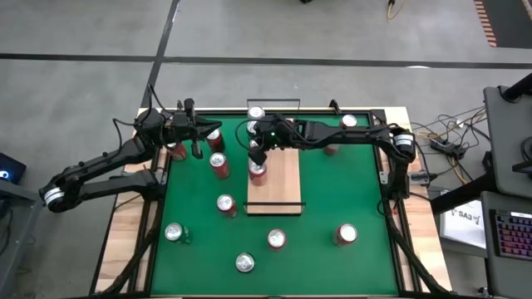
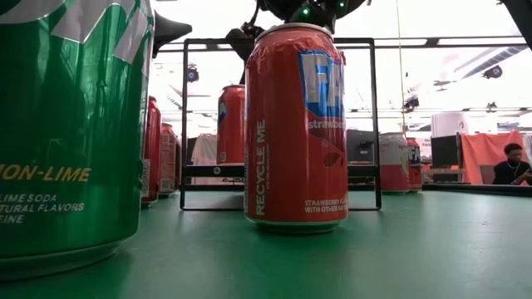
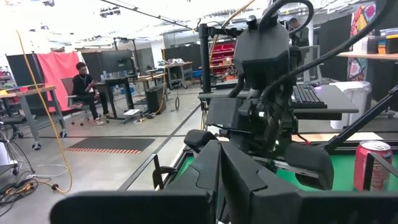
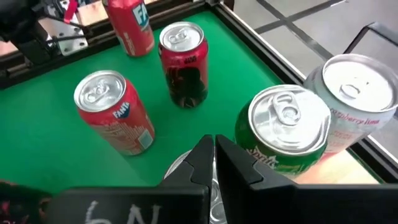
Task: Place canned beverage on shelf
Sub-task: Put the right red soda can on the shelf
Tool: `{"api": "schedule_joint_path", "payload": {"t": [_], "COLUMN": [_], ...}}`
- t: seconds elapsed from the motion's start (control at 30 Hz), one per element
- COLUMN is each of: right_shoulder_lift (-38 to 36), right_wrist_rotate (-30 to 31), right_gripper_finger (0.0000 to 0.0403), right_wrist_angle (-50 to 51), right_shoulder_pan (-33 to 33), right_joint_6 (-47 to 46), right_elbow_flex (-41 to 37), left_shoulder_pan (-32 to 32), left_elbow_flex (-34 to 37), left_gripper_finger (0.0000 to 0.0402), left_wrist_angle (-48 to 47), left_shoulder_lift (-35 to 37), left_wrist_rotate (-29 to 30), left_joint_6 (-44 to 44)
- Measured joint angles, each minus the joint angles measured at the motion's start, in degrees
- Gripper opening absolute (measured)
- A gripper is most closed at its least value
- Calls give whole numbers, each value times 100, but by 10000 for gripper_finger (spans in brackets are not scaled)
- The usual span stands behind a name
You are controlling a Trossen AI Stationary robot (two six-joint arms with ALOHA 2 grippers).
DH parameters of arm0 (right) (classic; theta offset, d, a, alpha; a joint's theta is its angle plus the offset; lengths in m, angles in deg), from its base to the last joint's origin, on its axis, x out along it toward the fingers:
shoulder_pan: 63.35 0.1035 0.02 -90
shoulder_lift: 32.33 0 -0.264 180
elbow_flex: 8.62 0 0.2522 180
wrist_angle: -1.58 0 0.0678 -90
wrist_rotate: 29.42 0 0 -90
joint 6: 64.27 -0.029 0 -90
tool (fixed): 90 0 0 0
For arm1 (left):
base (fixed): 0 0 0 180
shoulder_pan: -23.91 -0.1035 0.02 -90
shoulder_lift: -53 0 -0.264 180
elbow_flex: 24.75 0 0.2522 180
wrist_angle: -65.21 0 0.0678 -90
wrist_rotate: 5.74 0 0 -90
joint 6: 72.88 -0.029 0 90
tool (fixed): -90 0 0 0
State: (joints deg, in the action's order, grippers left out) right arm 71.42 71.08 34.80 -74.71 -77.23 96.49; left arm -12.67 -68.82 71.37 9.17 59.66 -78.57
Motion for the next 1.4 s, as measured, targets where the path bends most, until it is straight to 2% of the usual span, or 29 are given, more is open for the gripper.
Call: {"api": "schedule_joint_path", "payload": {"t": [0.53, 0.8, 1.03, 1.4], "right_shoulder_lift": [179, -123, -345, -88], "right_wrist_rotate": [16, 19, 1067, 1038], "right_gripper_finger": [9, 9, 9, 9], "right_wrist_angle": [-40, 91, 1260, 1399], "right_shoulder_pan": [22, 36, 31, 145], "right_joint_6": [-60, -58, -435, -664], "right_elbow_flex": [11, 31, 31, 17], "left_shoulder_pan": [1, 2, 1, 2], "left_elbow_flex": [0, 0, 0, 0], "left_gripper_finger": [0, 0, 0, 0], "left_wrist_angle": [-39, -38, -47, -45], "left_shoulder_lift": [27, 32, 32, 32], "left_wrist_rotate": [0, 0, 2, 0], "left_joint_6": [0, 0, 0, -37]}}
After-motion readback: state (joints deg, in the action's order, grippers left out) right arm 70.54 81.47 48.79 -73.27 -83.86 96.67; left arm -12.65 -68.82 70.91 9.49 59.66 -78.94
